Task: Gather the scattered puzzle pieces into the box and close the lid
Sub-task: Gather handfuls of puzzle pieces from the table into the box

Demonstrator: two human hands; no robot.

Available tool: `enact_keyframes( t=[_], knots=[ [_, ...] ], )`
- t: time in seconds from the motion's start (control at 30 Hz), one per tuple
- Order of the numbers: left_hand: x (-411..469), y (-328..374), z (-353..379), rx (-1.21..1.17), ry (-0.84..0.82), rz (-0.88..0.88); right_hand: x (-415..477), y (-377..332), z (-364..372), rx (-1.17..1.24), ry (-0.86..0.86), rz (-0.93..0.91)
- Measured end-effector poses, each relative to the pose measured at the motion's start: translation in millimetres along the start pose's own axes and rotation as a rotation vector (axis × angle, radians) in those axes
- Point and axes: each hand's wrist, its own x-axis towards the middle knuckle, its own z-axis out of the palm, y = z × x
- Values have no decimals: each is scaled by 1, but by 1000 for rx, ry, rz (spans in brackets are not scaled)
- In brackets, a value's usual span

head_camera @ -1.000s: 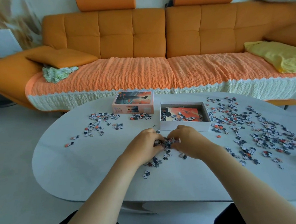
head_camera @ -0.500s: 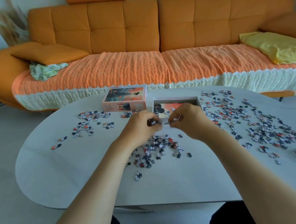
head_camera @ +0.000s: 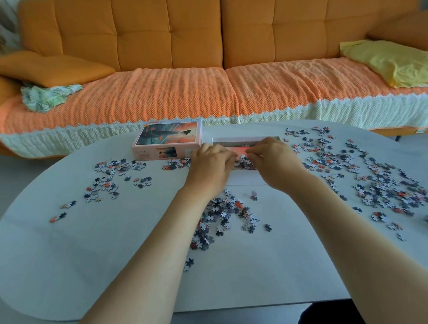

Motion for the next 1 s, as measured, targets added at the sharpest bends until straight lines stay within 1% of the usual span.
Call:
enact_keyframes(
  t=[0.07,0.17,0.27,0.33,0.37,0.43,0.47,0.53,0.57,0.6,0.67,0.73,0.8,0.9,1.0],
  knots=[
    [-4,-4,0,34,1,19,-1,0,-1,-9,3,-5],
    [-11,-5,-6,19,-21,48,-6,-3,0,11,6,-84],
    [-20,-6,-8,-29,-119,85,-11,-8,4,-23,-130,-142],
    [-27,-6,-10,-136,-98,81,-13,-10,6,-63,-169,-148],
    [-30,-7,-12,-180,-53,63,-15,-11,6,-57,-146,-161],
    [-35,-11,-17,-215,43,-4,-18,-13,4,-8,-32,-201],
    [-38,-13,-20,-219,65,-52,-21,-16,3,18,25,-228],
    [-45,-18,-24,-190,28,-165,-27,-24,0,60,90,-294],
    [-49,-20,-25,-152,-38,-216,-31,-29,-2,82,90,-317],
    [-53,-21,-26,-107,-132,-250,-34,-34,-1,105,67,-332],
    [-61,-23,-25,-39,-333,-235,-42,-44,0,151,-23,-329],
    [-68,-22,-27,-34,-449,-184,-51,-50,5,165,-123,-304],
    [-76,-20,-31,-77,-469,-168,-56,-51,13,81,-224,-294],
    [-84,-14,-47,-143,-415,-187,-60,-51,21,-47,-327,-261],
    [-92,-11,-63,-209,-424,-209,-63,-55,11,29,-343,-195]
  ],
)
